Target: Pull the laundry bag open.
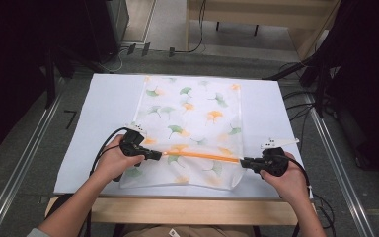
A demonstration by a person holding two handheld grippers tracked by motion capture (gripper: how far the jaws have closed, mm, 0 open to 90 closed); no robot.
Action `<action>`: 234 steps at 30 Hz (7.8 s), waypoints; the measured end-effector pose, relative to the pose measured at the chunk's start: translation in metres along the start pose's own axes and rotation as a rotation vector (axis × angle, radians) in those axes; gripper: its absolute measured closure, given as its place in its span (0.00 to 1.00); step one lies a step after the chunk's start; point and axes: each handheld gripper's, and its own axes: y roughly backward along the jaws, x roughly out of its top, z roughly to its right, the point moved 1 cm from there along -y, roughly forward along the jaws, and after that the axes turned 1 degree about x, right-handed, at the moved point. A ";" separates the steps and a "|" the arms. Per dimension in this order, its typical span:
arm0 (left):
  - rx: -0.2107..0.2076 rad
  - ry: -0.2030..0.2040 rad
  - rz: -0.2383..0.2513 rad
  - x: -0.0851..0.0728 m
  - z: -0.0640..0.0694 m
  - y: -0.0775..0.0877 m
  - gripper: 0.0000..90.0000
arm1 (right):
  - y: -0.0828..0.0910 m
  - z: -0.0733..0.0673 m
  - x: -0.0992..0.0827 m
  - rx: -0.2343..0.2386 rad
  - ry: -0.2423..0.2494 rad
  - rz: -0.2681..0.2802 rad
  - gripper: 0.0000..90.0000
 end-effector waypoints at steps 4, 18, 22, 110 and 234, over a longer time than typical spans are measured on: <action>0.005 -0.006 -0.001 0.000 0.001 -0.001 1.00 | 0.000 0.000 0.000 -0.003 0.000 -0.003 0.95; 0.005 -0.005 0.014 0.001 0.000 0.001 1.00 | 0.000 0.001 0.000 0.000 -0.001 -0.001 0.94; 0.013 -0.008 0.014 0.000 -0.001 0.002 1.00 | 0.000 0.001 0.000 0.003 -0.001 -0.002 0.94; 0.097 0.119 0.073 -0.037 -0.043 0.059 1.00 | -0.002 0.007 -0.003 -0.015 -0.005 -0.024 0.94; 0.303 0.118 0.346 -0.069 -0.077 0.101 0.46 | 0.015 0.069 -0.025 -0.235 -0.078 0.165 0.46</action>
